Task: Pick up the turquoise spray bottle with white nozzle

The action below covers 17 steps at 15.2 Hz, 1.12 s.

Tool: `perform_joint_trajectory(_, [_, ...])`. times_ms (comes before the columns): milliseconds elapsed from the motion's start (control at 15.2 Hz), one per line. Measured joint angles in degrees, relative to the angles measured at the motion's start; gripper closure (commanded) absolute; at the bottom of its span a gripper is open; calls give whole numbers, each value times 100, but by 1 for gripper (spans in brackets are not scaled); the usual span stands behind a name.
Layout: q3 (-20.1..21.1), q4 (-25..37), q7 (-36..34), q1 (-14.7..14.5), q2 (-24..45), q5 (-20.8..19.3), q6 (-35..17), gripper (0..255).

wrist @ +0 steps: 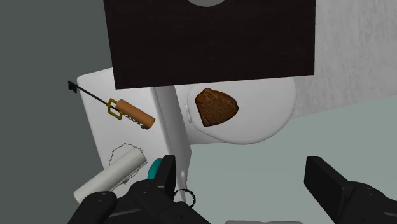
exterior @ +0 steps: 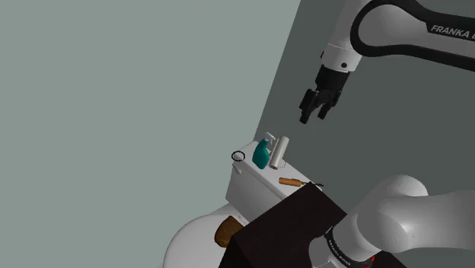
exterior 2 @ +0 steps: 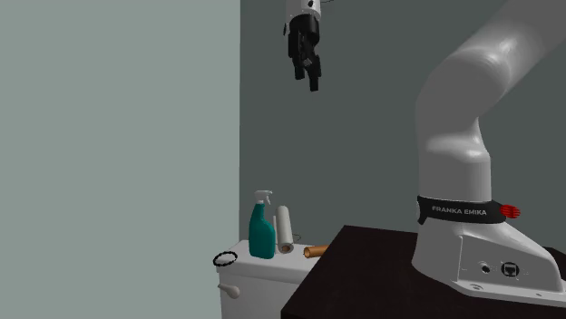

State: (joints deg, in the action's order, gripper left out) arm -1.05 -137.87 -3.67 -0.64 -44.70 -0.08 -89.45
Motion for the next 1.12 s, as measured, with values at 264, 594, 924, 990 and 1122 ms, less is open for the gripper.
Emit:
perform_joint_trajectory(264, [-136, -138, 125, 59, 257, -87, -391, 0])
perform_joint_trajectory(594, [-410, -265, 371, 167, 983, -223, -1260, 0])
perform_joint_trajectory(924, [-692, -252, 634, 256, 1865, -289, -2145, 0])
perform_joint_trajectory(990, [-758, -185, 705, 274, 2083, -291, -2302, 0])
perform_joint_trajectory(1122, [-859, -93, 815, 291, 2508, -269, -2636, 0])
